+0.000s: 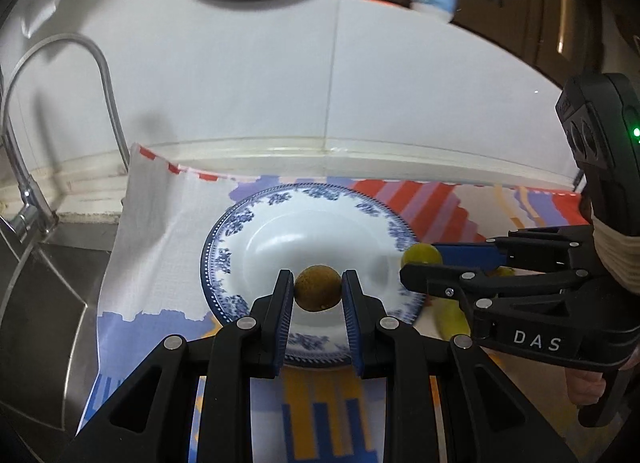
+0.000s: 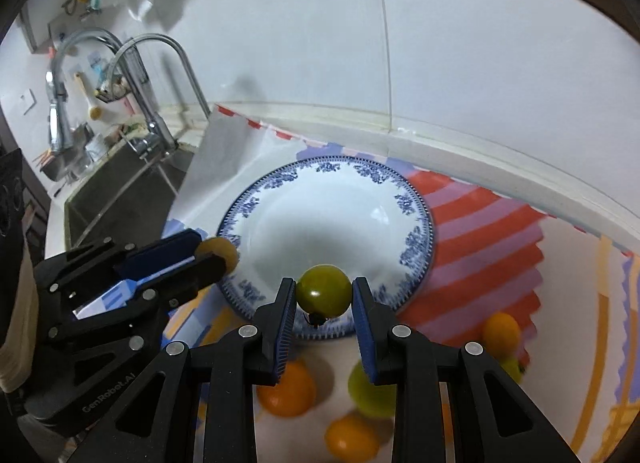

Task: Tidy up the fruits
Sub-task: 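Carry both fruits over the blue-rimmed plate and open both tools to release them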

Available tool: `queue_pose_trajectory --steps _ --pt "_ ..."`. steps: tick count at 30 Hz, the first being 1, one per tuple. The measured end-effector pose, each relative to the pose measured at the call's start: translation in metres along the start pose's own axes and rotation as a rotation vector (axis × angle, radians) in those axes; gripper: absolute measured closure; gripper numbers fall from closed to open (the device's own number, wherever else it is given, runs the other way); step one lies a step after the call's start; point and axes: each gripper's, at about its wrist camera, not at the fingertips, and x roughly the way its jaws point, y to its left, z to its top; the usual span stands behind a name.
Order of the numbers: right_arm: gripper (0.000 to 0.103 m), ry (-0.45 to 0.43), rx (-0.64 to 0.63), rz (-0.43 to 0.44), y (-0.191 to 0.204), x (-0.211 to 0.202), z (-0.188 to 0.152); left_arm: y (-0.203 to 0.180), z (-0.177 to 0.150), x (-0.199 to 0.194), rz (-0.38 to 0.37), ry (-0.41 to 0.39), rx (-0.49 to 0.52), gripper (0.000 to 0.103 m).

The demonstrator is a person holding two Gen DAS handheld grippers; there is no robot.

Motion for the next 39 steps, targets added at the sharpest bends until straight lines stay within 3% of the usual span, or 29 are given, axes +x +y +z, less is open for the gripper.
queue_pose_trajectory --steps 8,20,25,33,39 --pt "0.073 0.101 0.022 0.023 -0.008 0.042 0.01 0.022 -0.007 0.043 -0.013 0.109 -0.03 0.078" --pt "0.073 0.181 0.04 0.005 -0.014 0.071 0.01 0.025 -0.015 0.065 0.005 0.162 -0.025 0.075" --pt "0.064 0.134 0.031 -0.016 -0.011 0.057 0.01 0.022 -0.011 0.052 0.018 0.135 -0.011 0.067" --pt "0.064 -0.046 -0.017 -0.121 -0.002 -0.01 0.003 0.0 -0.003 -0.002 0.033 0.026 0.025 0.055" --pt "0.064 -0.141 -0.007 -0.143 0.001 -0.061 -0.012 -0.025 -0.006 -0.042 0.001 -0.041 0.059 0.048"
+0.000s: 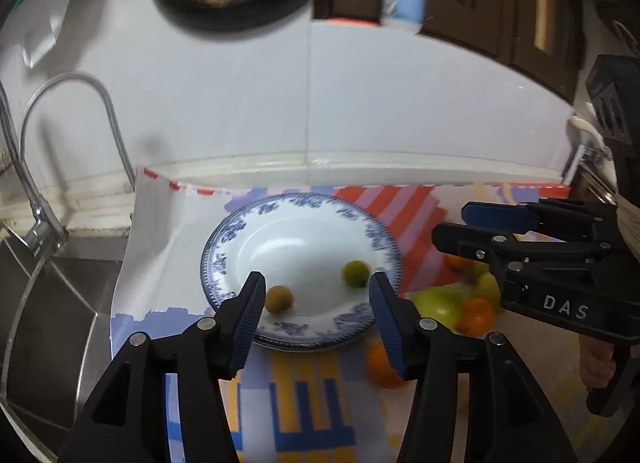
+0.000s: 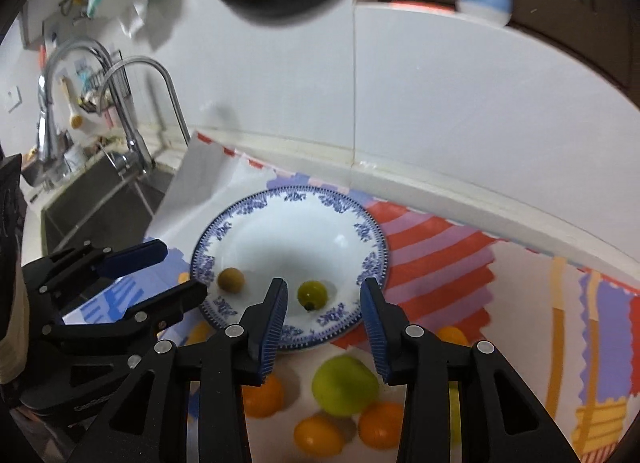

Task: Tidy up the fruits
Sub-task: 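Move both open tools back toward the remaining fruit cluster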

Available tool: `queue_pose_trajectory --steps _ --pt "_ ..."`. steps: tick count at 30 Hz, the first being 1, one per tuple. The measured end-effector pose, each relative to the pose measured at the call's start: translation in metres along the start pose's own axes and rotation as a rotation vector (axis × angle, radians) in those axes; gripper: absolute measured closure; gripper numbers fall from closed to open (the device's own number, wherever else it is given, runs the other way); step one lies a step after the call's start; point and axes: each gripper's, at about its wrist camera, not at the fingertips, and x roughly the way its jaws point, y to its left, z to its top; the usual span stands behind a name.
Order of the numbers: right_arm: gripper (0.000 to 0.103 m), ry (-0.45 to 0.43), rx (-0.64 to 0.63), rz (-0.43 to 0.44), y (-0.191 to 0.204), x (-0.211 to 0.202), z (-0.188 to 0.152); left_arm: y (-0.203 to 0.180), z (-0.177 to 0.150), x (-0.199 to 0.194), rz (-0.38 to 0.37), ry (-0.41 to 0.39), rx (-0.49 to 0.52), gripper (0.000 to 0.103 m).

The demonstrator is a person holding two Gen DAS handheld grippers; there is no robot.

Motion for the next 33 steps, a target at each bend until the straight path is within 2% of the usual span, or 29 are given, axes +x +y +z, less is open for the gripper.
queue_pose_trajectory --steps 10,15,26,33 --pt "0.064 -0.062 0.019 -0.006 -0.006 -0.054 -0.029 -0.042 -0.014 -0.037 -0.054 -0.065 0.071 0.047" --pt "0.064 -0.064 0.014 -0.032 -0.011 -0.068 -0.049 -0.061 -0.029 -0.037 -0.092 -0.039 0.116 0.046" --pt "0.064 0.061 0.021 -0.068 -0.029 -0.055 -0.096 -0.09 -0.07 -0.011 -0.169 0.052 0.208 0.047" --pt "0.064 0.126 0.043 -0.054 -0.032 -0.042 -0.118 -0.098 -0.086 0.003 -0.215 0.117 0.213 0.049"
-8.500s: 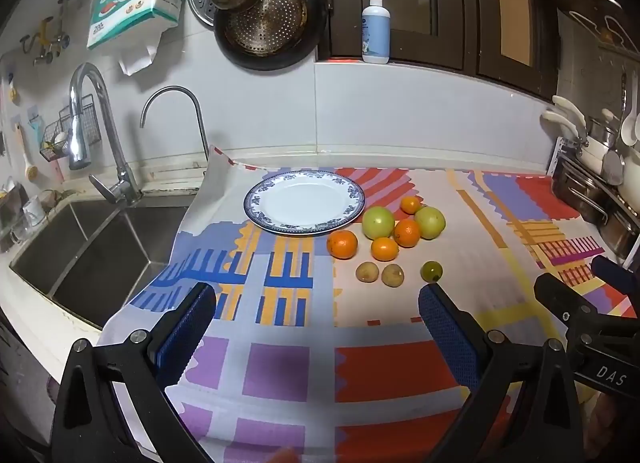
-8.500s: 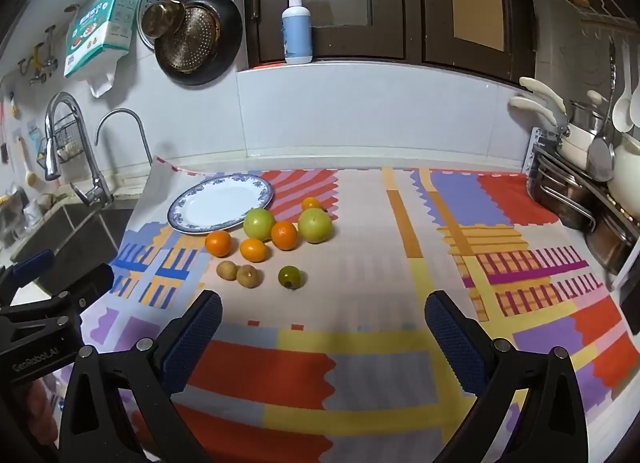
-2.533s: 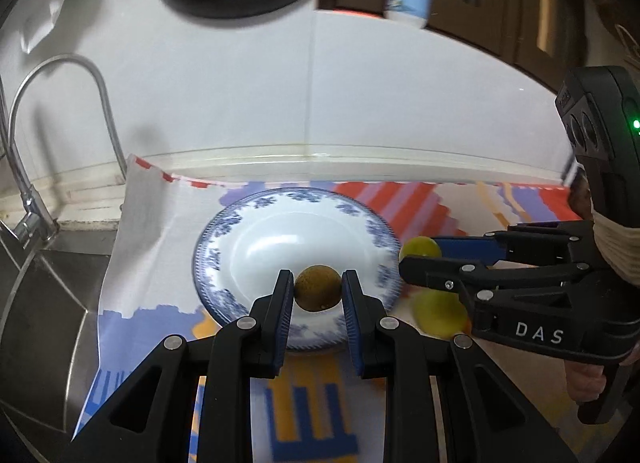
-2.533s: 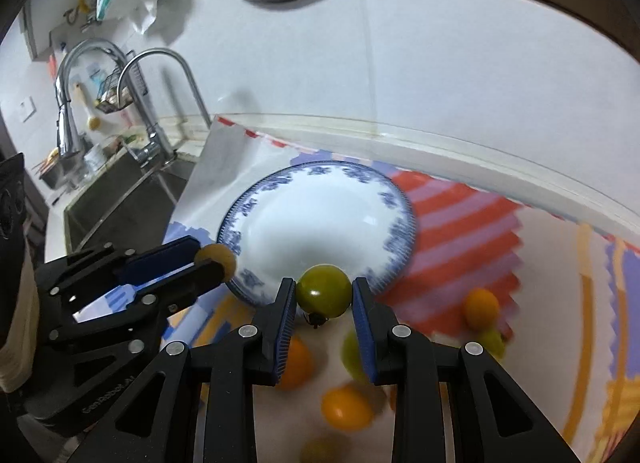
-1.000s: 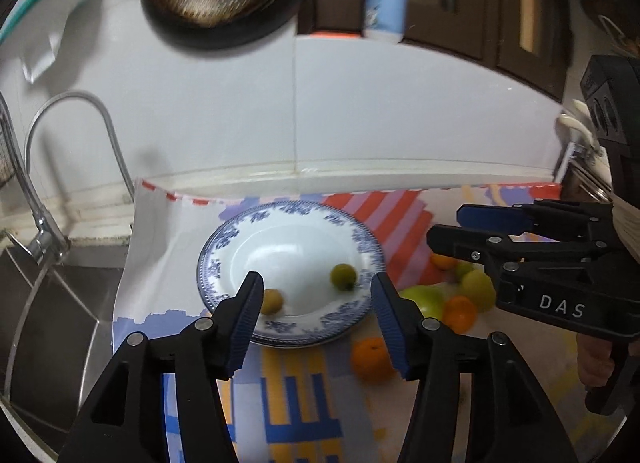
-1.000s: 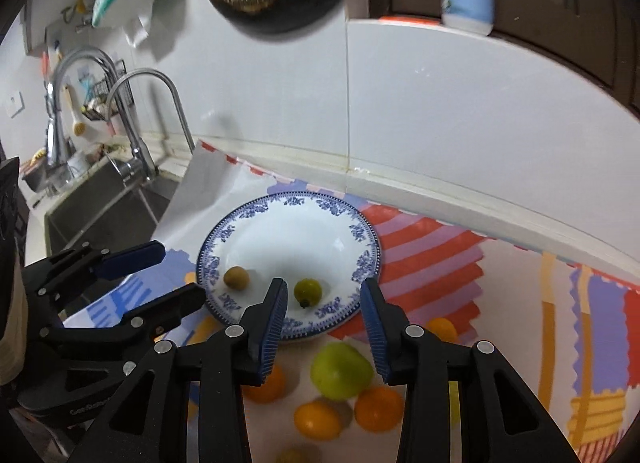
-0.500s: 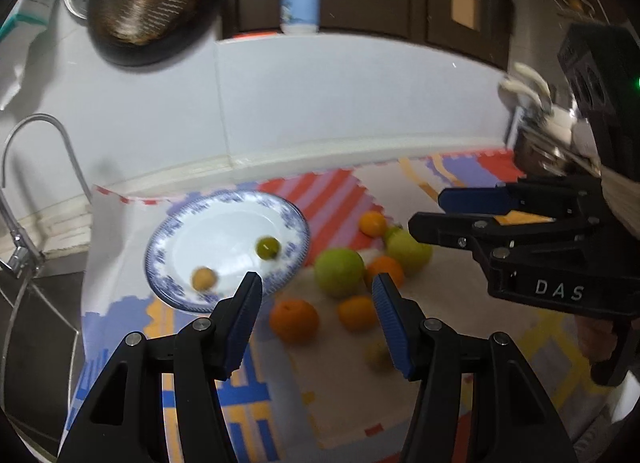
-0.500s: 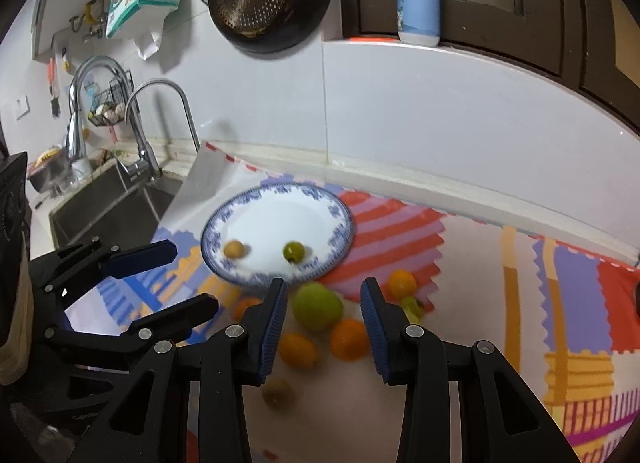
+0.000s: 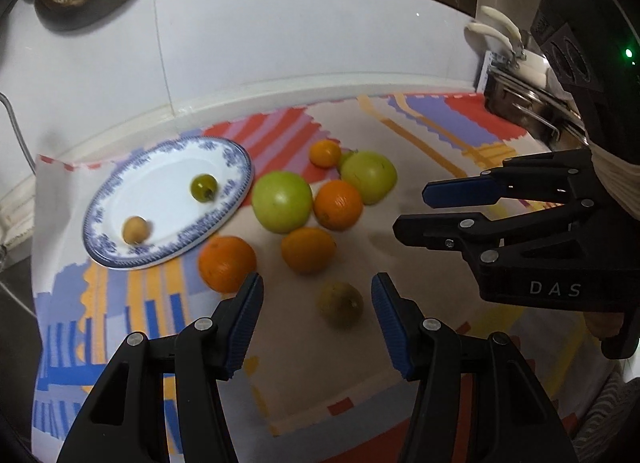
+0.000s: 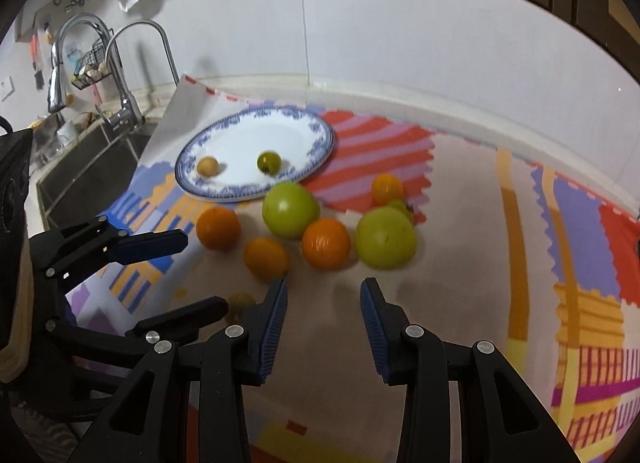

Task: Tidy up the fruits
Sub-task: 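Move both open tools back toward the remaining fruit cluster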

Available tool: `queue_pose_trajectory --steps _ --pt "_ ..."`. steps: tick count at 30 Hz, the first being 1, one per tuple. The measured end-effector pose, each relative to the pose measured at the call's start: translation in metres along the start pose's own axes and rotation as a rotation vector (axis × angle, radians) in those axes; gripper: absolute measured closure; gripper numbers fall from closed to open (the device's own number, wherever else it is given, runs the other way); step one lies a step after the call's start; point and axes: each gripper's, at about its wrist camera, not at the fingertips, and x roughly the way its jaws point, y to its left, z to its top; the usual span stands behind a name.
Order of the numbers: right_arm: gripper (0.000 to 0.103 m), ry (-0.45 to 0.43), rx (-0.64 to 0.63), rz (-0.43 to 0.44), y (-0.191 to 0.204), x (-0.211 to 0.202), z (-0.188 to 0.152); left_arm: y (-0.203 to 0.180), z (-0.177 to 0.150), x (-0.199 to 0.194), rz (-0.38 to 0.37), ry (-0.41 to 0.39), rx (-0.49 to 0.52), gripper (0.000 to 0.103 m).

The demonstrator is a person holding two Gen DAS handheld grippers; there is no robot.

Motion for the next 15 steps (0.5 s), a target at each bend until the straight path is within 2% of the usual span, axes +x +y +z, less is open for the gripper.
queue_pose_trajectory --steps 7,9,13,15 --pt "0.064 0.044 0.015 0.005 -0.004 0.011 -0.01 -0.005 -0.005 0.015 -0.049 0.053 0.0 0.06" --pt "0.064 0.051 0.017 0.008 -0.004 0.013 -0.011 -0.005 -0.006 0.019 -0.053 0.063 -0.002 0.066" --pt "0.064 0.06 0.016 0.015 -0.005 0.015 -0.012 -0.007 -0.008 0.026 -0.054 0.083 0.001 0.068" --pt "0.064 0.063 0.013 0.019 -0.004 0.017 -0.011 -0.007 -0.008 0.027 -0.056 0.083 0.002 0.073"
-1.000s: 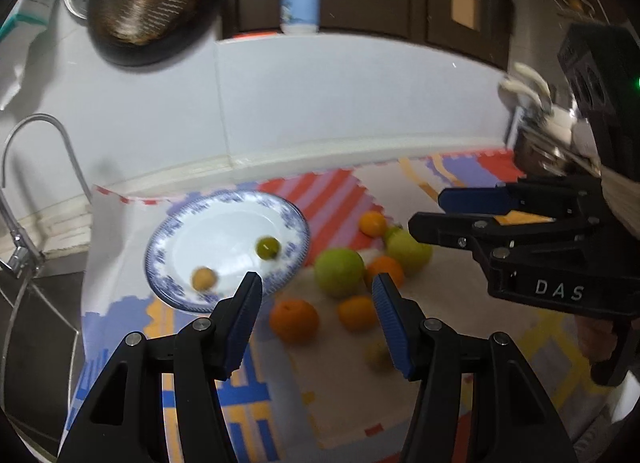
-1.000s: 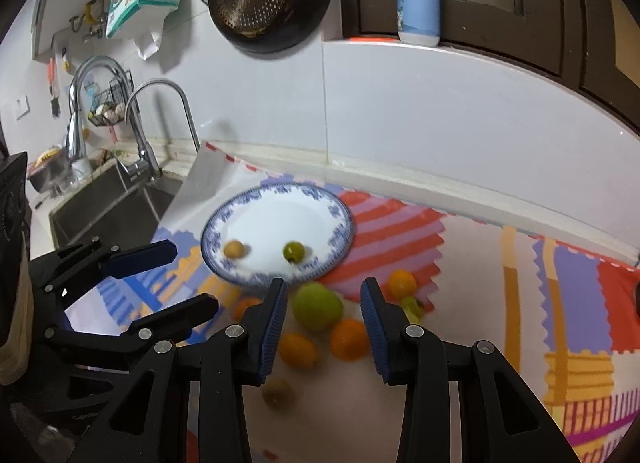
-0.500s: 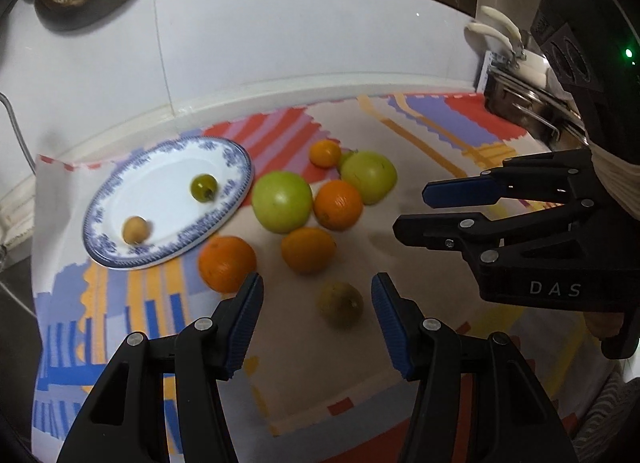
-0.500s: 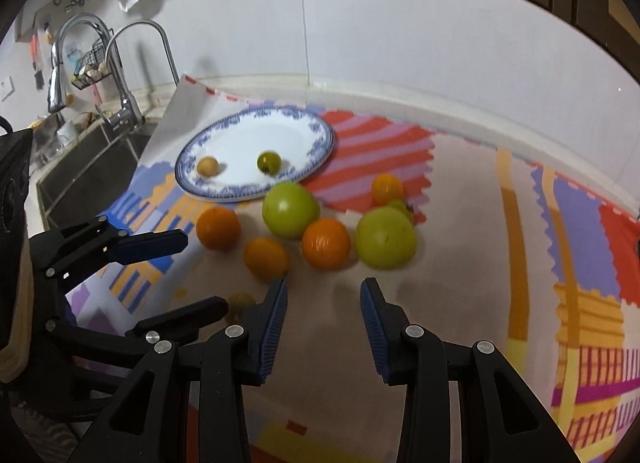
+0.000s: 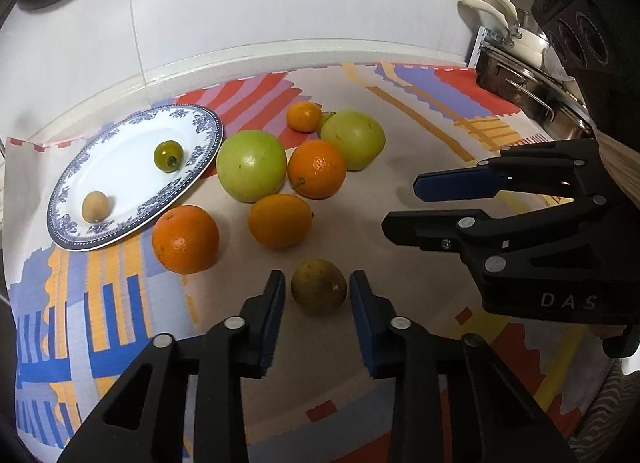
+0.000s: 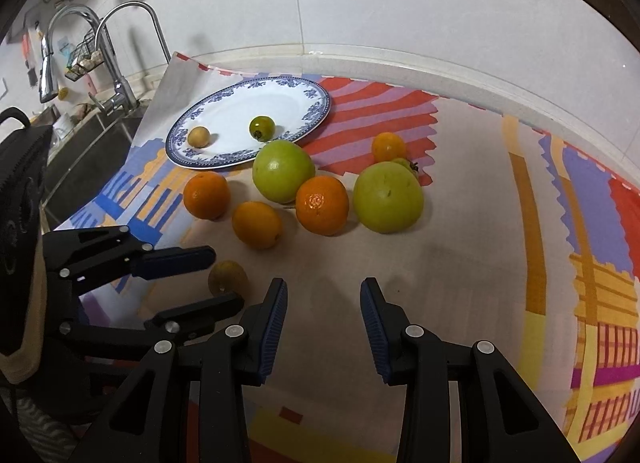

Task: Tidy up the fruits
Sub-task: 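Move both open tools back toward the remaining fruit cluster, then grasp another small brown fruit with the left tool while the right tool grasps a small orange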

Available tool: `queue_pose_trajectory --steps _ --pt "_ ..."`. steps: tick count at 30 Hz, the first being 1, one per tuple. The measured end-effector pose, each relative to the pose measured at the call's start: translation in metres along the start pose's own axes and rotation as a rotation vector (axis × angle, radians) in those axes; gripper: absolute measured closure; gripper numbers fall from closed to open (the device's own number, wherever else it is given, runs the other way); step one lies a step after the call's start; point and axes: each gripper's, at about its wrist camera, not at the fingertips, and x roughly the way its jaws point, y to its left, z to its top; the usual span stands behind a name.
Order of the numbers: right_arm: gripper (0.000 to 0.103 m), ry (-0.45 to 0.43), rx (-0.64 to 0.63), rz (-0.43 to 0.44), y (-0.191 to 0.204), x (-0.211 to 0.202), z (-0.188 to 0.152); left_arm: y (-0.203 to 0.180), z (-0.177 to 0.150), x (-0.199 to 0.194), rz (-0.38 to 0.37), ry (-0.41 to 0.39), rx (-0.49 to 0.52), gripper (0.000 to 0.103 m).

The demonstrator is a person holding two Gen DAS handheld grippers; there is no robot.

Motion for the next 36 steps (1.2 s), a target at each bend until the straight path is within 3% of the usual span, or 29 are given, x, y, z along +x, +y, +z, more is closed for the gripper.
queue_pose_trajectory --steps 6,21,36 --pt "0.064 0.012 0.001 0.012 0.001 0.004 0.001 0.005 0.0 -0.001 -0.008 -0.005 -0.029 0.074" --pt "0.064 0.016 -0.117 0.105 0.032 0.022 0.027 0.047 0.0 -0.04 0.164 -0.068 -0.181 0.074" --pt "0.064 0.065 -0.175 0.103 0.04 0.053 0.045 0.063 -0.004 -0.041 0.185 -0.075 -0.244 0.074"
